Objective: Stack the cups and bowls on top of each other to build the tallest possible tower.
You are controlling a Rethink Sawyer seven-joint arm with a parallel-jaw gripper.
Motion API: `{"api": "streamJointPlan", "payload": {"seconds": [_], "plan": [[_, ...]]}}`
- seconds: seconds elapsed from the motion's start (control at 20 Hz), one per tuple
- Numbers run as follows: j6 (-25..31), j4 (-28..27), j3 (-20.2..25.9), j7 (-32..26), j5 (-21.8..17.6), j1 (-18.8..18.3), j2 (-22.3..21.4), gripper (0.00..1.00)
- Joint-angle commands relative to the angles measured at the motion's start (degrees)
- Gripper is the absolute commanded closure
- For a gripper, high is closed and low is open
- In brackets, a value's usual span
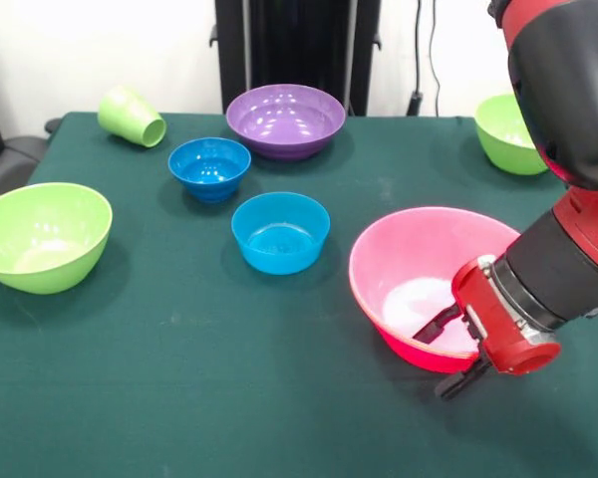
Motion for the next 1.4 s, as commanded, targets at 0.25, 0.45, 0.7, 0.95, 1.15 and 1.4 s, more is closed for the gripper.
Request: {"api": "streamJointPlan", "payload": {"seconds": [0.25, 0.45, 0.7, 0.95, 1.15, 1.4], "plan": [[3.23, 4.8, 0.43, -11.47, -1.07, 0.94, -4.09, 0.0], [0.74, 9.77, 1.63, -14.74, -0.37, 0.77, -8.17, 0.0], [-3.58, 21.08, 3.42, -20.79, -0.07, 0.4, -17.83, 0.0], [-4.88, 28.95, 5.88, -28.33, 0.51, -2.33, -27.22, 0.0], [-5.28, 33.91, 7.13, -32.19, 0.93, -4.05, -33.33, 0.0], [-12.84, 44.34, 7.42, -32.34, 0.19, -4.86, -40.05, 0.0]]}}
